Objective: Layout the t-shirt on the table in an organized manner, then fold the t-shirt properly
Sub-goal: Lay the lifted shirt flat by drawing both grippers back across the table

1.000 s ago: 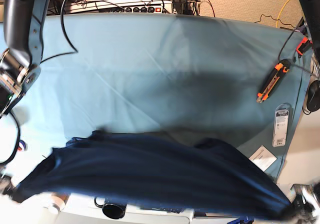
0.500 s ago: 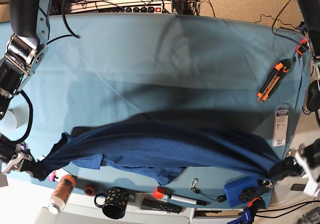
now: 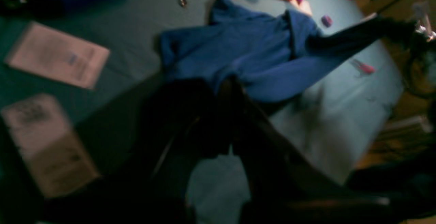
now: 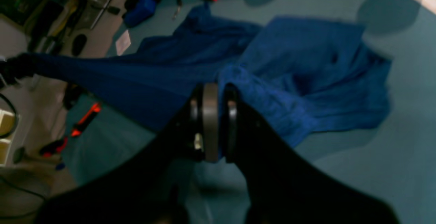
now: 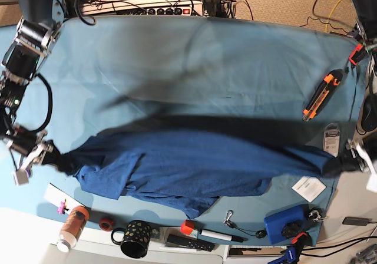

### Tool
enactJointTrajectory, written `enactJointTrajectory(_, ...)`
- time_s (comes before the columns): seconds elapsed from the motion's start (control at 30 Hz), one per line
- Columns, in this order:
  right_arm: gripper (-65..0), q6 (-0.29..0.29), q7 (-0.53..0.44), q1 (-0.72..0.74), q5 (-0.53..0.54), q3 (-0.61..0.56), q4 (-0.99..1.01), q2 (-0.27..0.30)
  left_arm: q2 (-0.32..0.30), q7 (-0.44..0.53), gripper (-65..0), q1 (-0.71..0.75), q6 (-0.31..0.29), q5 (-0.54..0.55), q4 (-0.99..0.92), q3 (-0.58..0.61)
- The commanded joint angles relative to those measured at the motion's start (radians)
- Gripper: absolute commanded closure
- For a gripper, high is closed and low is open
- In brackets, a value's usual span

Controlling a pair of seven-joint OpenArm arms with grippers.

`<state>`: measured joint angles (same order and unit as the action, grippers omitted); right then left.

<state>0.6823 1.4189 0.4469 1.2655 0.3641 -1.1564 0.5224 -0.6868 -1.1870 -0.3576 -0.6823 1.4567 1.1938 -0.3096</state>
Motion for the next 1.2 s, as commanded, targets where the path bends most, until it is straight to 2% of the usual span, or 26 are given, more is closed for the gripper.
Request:
enactJointTrajectory(0.0,0.0,0.015,-0.023,0.010,0.056,0.004,-0.016,0.021,-0.025,0.003,0.0,-0.009,-0.016,0.027,0.013,-0.010)
enactJointTrajectory(0.3,0.0,0.016,-0.023,-0.179,0.207,0.004,-0.016,0.021,-0.019,-0.011,0.0,0.123,-0.016,0.027,0.013,-0.010)
enactJointTrajectory(0.67,0.0,0.016,-0.023,-0.410,0.218,0.004,-0.016,0.021,0.036,-0.030,0.0,0.262,-0.016,0.027,0.013,-0.010)
enactJointTrajectory(0.9,0.0,0.016,-0.023,-0.493,0.218,0.004,-0.016,0.025,0.061,-0.046,0.0,0.319,-0.016,0.027,0.013,-0.010)
enactJointTrajectory(1.03,0.0,0.016,-0.023,-0.499,0.218,0.004,-0.016,0.049,0.060,-0.046,0.0,0.319,-0.016,0.027,0.013,-0.010)
enactJointTrajectory(1.17,0.0,0.016,-0.023,-0.499,0.218,0.004,-0.016,0.109,0.058,-0.049,0.0,0.319,-0.016,0.027,0.013,-0.010)
